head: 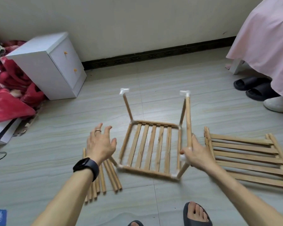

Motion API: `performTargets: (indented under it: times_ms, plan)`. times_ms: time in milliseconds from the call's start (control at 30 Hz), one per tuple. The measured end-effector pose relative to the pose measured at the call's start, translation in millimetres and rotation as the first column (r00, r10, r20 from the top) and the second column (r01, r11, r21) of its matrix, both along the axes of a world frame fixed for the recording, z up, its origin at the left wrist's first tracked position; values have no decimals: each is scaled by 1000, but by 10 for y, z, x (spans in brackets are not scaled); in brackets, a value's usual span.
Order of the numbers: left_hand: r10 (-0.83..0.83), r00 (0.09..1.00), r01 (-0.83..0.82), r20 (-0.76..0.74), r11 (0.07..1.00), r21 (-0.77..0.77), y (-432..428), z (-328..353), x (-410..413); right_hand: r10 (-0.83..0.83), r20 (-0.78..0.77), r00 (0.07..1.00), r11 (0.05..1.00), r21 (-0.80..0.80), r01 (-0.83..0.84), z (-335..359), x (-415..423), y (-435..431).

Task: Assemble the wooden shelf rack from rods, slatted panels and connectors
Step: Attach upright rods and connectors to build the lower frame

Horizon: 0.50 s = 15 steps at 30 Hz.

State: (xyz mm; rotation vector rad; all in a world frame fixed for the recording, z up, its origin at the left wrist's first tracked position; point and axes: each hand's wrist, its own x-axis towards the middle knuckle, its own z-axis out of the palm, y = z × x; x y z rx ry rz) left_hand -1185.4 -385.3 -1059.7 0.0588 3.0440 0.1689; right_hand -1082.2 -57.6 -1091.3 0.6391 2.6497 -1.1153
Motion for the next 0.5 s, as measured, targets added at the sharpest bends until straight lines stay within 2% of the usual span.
performTargets:
  times_ms: [67, 133, 200, 300, 333, 400, 467, 500]
  plan:
    - [53, 989, -56, 140, 998, 17, -96, -58, 46, -39, -56, 998, 991, 129, 46, 35, -214, 323]
    - [11, 960, -73, 281, 974, 212, -4, -149, 192, -174, -157, 972, 977, 96, 190, 61, -389, 536]
    - [-26, 926, -158, 376, 879, 449, 236, -222, 429, -329, -212, 920, 941, 7, 339, 78, -494, 573]
    - [41, 906, -317, 421, 725, 612, 650, -263, 631, -406, -353, 843, 905, -29, 423, 72, -381, 306]
    - [79, 903, -361, 423, 674, 644, 782, -279, 637, -363, -396, 844, 922, -21, 387, 57, -261, 156]
    - [143, 870, -471, 471, 521, 712, 1034, -275, 599, -201, -390, 899, 980, -74, 187, 13, 61, -196]
    - [100, 817, -567, 567, 314, 762, 1262, -236, 566, -3, -333, 943, 990, -136, -44, -29, 341, -490]
    - [53, 819, -560, 571, 292, 776, 1347, -223, 568, 76, -321, 944, 982, -137, -126, -50, 437, -583]
